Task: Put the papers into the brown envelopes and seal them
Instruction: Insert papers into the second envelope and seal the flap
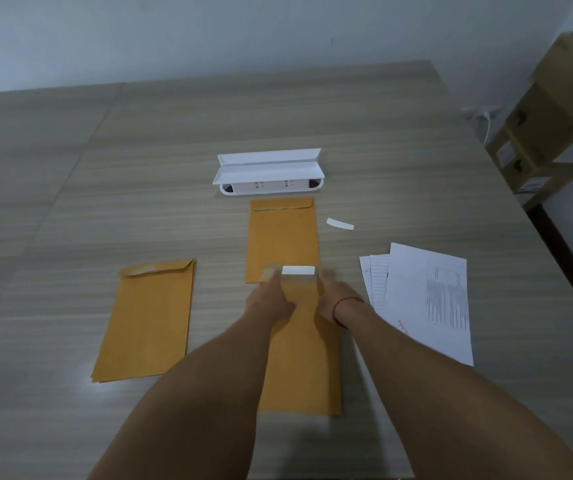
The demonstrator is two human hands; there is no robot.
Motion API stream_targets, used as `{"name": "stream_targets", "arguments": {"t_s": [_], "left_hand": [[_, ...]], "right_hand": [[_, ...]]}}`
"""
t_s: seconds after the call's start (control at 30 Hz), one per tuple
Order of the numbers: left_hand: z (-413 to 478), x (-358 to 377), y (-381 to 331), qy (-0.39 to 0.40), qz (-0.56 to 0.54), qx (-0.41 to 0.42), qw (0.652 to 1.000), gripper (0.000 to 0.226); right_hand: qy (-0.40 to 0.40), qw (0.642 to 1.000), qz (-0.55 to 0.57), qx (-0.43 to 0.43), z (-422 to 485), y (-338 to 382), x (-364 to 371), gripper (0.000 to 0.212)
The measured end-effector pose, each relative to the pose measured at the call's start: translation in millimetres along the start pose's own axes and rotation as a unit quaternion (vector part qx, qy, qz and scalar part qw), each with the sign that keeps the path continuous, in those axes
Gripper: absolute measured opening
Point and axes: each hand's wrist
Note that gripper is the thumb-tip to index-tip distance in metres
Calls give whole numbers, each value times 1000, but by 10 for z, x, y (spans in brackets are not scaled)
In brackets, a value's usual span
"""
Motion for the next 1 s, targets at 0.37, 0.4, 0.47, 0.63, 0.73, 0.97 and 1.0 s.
{"name": "stream_targets", "arguments": {"t_s": [0.37,0.4,0.47,0.63,0.73,0.97,1.0], "left_hand": [[-253,462,-932,-20,-33,87,995,38],[-270,546,-1021,-18,-40,94,995,37],[-281,716,-1164,-19,-63,107,992,35],[-329,1111,-1367,-42,-72,97,992,53],[-350,1229,-1393,-45,-62,61,995,75],[-355,1218,-1392,-16,-135,-18,991,80],[-359,1201,-1391,-13,-134,-23,991,79]], "right_hand": [[-117,987,-18,104,-378,-1000,-411,41],[-126,984,-16,125,-419,-1136,-424,39],[-141,974,-2,177,-486,-1377,-407,35],[-149,933,137,298,-591,-1762,-248,55],[-148,915,211,312,-564,-1837,-193,67],[-129,898,279,315,-460,-1812,-143,66],[-122,899,280,312,-454,-1801,-142,62]]}}
Point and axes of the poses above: each hand's wrist, its own z-axis towards the middle knuckle, its own x-axis out of the palm, y = z × x, and after that the axes turned 8 degrees about -z, right-handed
